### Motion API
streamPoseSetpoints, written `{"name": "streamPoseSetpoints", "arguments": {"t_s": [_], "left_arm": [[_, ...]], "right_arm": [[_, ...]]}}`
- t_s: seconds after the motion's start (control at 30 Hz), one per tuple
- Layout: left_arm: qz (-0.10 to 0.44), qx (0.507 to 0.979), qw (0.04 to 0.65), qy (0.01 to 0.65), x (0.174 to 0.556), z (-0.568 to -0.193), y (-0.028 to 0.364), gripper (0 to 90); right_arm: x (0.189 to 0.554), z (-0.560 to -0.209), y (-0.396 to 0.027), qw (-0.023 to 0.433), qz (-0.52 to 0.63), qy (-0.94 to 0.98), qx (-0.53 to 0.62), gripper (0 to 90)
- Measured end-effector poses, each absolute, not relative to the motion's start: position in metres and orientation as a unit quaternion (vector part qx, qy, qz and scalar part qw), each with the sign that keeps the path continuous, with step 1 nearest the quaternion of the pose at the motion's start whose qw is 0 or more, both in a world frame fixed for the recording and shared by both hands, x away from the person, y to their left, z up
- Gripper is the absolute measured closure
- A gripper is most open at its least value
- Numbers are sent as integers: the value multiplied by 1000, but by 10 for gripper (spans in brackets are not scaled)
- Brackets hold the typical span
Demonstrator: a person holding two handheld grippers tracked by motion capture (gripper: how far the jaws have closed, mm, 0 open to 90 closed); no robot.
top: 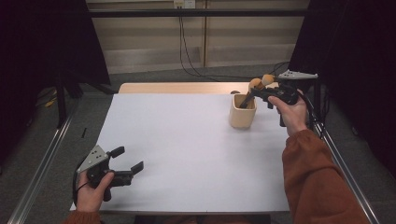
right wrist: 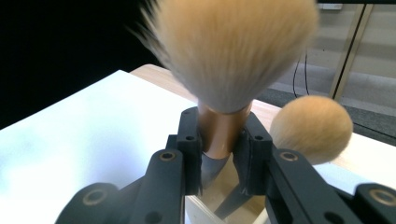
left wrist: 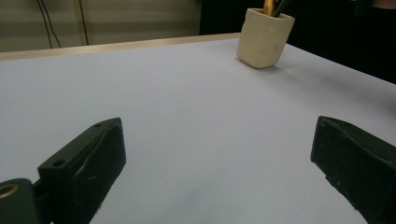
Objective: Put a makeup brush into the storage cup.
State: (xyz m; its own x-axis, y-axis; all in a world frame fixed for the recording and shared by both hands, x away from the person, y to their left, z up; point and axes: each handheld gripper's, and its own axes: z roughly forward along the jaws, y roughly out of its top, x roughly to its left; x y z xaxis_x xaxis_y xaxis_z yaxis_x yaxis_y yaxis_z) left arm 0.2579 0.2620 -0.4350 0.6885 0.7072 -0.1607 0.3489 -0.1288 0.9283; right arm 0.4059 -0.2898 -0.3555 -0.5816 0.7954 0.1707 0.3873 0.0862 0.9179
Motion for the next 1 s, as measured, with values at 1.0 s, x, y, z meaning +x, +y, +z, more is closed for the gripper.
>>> {"name": "streamPoseSetpoints", "arguments": {"t_s": [1.0], "left_arm": [[167, 737, 547, 360, 259, -436, 261, 33]], "right_arm": [[411, -386, -282, 182, 526, 711, 429, 745]]}}
